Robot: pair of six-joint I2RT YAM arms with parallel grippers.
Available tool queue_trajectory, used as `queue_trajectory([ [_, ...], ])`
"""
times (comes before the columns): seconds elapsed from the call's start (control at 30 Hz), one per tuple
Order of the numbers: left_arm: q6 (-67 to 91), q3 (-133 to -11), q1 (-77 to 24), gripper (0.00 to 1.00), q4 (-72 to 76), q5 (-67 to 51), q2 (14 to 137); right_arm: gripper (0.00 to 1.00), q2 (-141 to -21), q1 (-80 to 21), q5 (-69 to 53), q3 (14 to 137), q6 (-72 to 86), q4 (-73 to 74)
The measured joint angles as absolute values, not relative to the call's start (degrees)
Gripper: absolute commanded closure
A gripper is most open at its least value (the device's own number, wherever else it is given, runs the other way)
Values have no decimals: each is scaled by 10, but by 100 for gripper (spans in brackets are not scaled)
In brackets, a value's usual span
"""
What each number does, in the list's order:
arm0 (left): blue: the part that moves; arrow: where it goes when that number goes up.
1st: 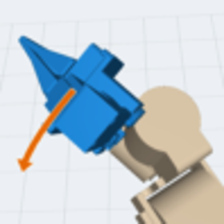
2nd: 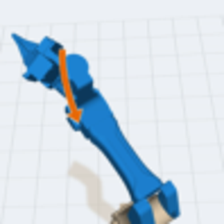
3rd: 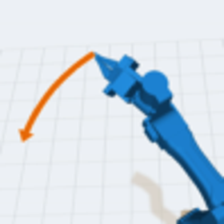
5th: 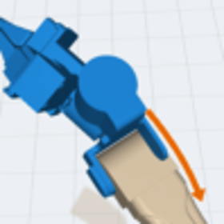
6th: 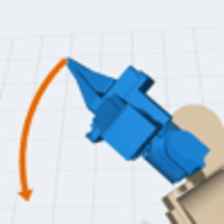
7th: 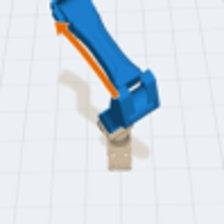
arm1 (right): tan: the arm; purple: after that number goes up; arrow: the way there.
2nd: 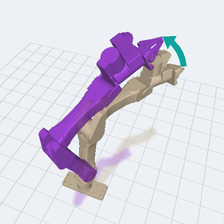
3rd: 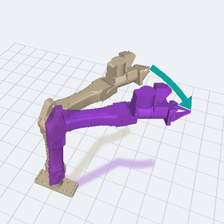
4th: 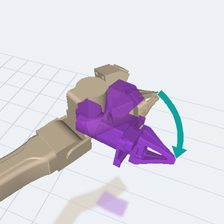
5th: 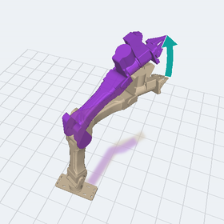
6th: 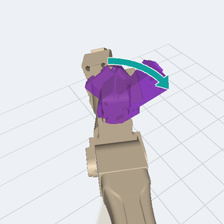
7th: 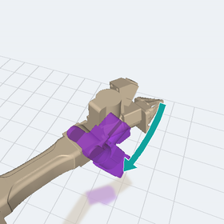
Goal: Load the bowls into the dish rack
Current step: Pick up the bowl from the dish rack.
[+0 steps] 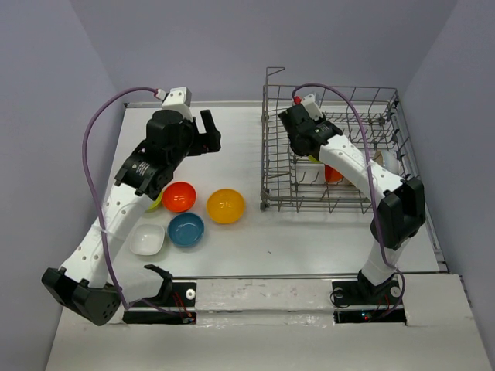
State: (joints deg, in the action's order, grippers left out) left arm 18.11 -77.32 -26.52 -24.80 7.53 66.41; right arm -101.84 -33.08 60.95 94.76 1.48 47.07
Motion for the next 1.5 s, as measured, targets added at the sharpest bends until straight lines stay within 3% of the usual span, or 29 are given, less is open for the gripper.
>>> queue_trajectory([
  [0.57,185,-764,-289,2,-234,63,682,99,-1019,-354,613,936,4,468],
  [1.5,165,-738,-289,1,-236,70,668,99,-1047,-399,736,879,-97,391],
])
